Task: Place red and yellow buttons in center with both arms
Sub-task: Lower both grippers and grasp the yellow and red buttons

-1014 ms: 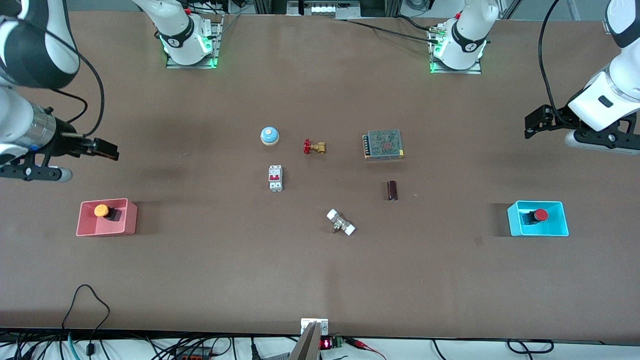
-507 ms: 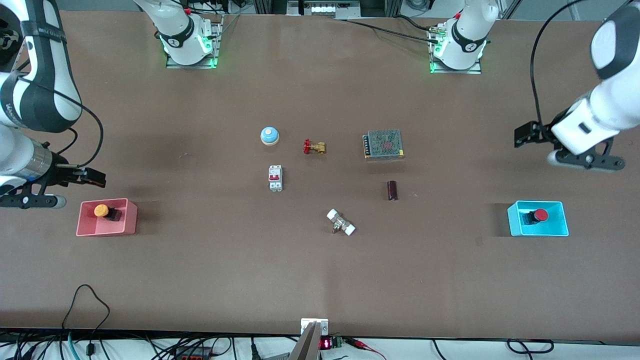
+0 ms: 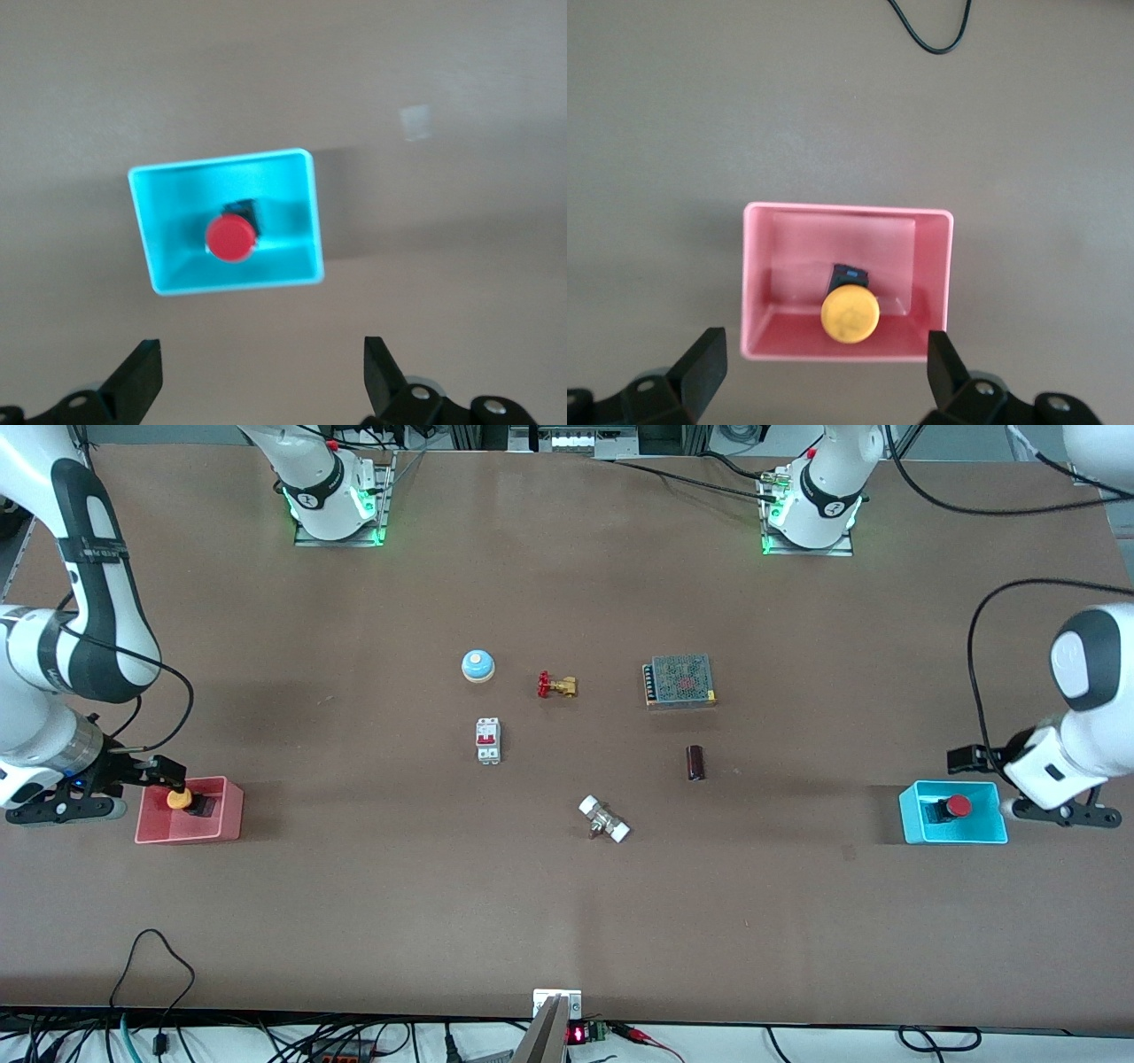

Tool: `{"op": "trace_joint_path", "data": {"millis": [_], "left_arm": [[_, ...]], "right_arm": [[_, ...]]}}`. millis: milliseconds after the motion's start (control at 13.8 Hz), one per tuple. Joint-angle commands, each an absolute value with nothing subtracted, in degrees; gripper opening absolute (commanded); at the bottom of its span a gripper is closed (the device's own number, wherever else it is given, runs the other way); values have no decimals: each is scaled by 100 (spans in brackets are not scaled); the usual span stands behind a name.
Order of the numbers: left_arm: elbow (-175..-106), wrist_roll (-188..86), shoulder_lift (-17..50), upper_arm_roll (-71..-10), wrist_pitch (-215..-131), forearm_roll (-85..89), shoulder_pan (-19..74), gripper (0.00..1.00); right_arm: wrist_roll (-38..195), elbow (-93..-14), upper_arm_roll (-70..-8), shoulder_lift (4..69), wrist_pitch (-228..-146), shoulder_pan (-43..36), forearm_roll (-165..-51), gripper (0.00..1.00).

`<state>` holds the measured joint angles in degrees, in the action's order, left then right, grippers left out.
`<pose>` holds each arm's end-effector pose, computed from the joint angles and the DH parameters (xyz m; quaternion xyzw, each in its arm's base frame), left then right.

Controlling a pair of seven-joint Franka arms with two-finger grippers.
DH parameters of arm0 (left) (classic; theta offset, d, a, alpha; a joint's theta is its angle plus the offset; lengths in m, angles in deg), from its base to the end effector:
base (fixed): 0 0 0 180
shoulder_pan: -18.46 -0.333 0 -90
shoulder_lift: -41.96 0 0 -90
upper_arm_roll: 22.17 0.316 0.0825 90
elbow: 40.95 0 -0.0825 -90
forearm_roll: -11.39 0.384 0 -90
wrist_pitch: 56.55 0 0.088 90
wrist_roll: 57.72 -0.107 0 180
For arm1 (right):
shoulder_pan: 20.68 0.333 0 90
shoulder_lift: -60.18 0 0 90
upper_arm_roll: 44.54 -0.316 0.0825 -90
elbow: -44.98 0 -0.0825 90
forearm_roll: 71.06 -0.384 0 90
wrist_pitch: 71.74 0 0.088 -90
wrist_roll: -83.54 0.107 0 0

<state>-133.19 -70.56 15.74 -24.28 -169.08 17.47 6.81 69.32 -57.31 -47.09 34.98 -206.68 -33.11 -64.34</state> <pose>0.6563 0.1202 0.3544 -0.9966 0.0501 0.0581 0.0289 0.6547 -0.1183 0.3212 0.9945 0.0736 0.0566 0.0477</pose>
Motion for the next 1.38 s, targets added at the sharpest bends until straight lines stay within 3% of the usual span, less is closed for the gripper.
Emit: {"op": "trace_joint_path", "data": {"millis": [0,290,1014,1087,1304], "left_arm": [[-12762,-7160,920,-2437,-16878,1780,668,100],[-12840,-7178,374,-2445,-18003,1745,317,100],[-13191,-7248,12,-2454,-18557,1270,247,97],[-13235,-7248,21,-2454,-18567,1270,238,87],[-13227,-7266,30,-2454,-18532,1279,238,39]], "right_arm": [[6685,-5996,-4832,3461,-21191,-3483,-6298,100],[6404,-6040,-4832,3180,-21666,-3597,-6236,100],[6096,-6049,-4832,2758,-21983,-3658,-6201,100],[6096,-6057,-4832,2731,-22001,-3658,-6201,100],[6096,-6066,-4832,2714,-21992,-3658,-6201,100]]}}
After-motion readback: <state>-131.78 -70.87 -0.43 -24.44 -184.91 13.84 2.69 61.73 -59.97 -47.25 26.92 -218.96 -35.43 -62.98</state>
